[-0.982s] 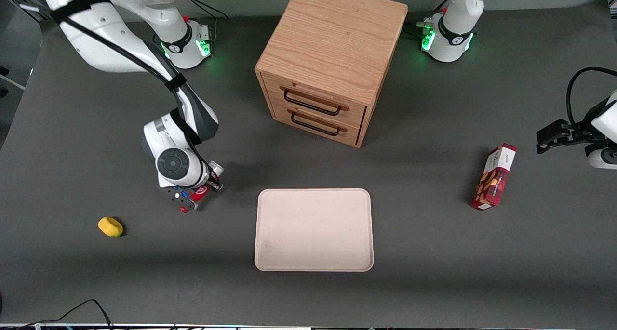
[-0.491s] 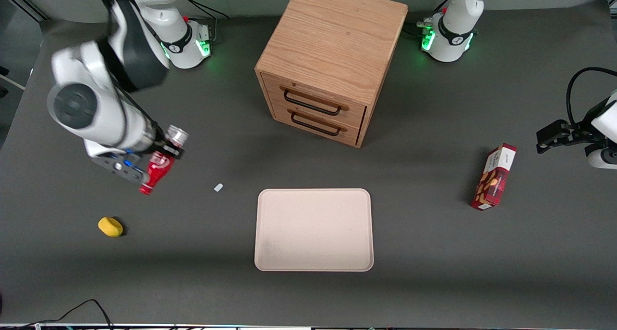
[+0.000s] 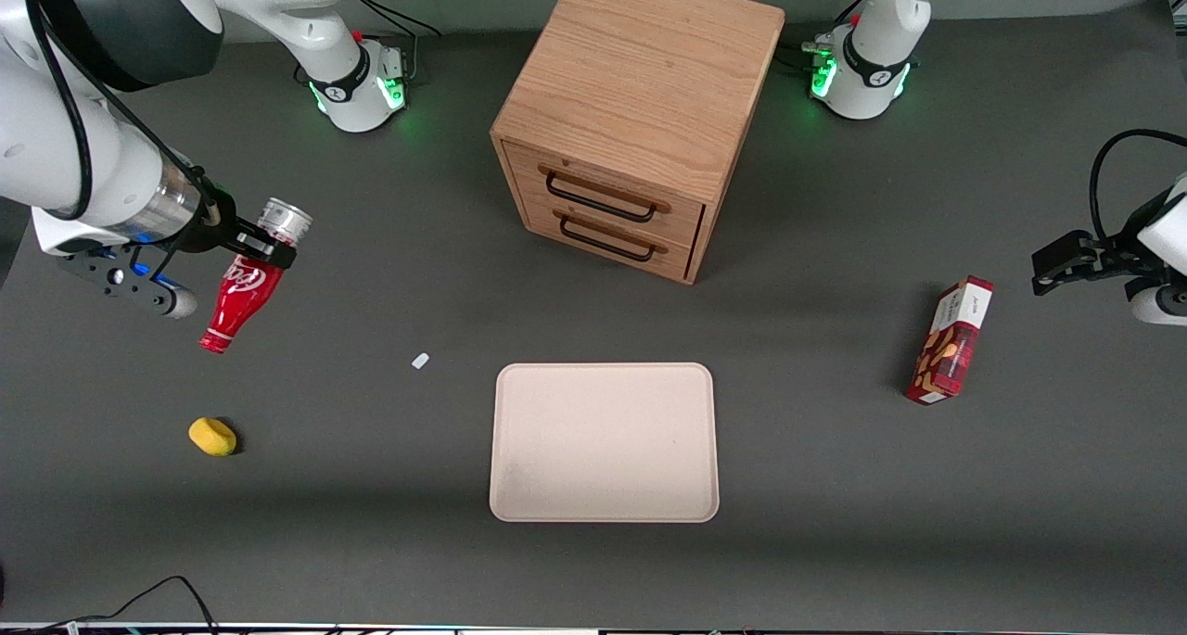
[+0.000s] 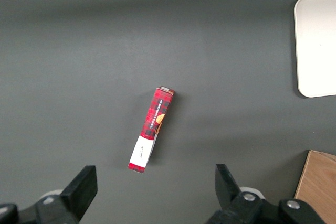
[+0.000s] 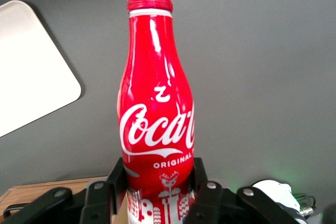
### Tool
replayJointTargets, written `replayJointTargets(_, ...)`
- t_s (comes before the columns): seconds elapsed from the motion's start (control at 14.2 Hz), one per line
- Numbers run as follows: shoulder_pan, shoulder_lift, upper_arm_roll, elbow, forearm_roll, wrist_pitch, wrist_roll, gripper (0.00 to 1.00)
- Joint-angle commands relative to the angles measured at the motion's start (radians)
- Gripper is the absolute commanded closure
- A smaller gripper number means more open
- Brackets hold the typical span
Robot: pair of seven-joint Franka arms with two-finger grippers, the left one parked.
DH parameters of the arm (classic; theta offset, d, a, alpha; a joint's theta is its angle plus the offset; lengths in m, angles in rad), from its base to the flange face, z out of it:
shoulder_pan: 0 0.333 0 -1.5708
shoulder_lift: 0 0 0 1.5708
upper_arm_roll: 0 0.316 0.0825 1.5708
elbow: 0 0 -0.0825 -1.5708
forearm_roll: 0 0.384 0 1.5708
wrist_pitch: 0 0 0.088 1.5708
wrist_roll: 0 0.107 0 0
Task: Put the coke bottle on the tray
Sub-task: 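Lift the bottle and turn it upright with the right gripper, then carry the upright bottle over the beige tray with the right gripper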
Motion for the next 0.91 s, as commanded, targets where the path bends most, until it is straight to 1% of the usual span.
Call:
replayJointTargets(0.0,0.012,0.116,0.01,0.12,0.017,-0.033,-0.002,1.0)
replayJointTargets(0.07,0.028,0.176,0.016,0.178,0.016,-0.033,0.018,1.0)
replayJointTargets(0.21,0.089,0.319,0.019,0.311,0.014,-0.024,0.09,1.0)
replayJointTargets(0.35,0.124,0.449,0.045,0.411,0.016,0.024,0.127,1.0)
replayJointTargets(0.49,0.164,0.503,0.047,0.416,0.008,0.112,0.127,1.0)
replayJointTargets(0.63,0.234,0.566,0.024,0.418,-0.009,0.194,0.127,1.0)
replayJointTargets(0.77,0.31,0.633,-0.008,0.419,-0.073,0.29,0.124,1.0)
replayJointTargets(0.84,0.327,0.661,-0.016,0.419,-0.095,0.333,0.113,1.0)
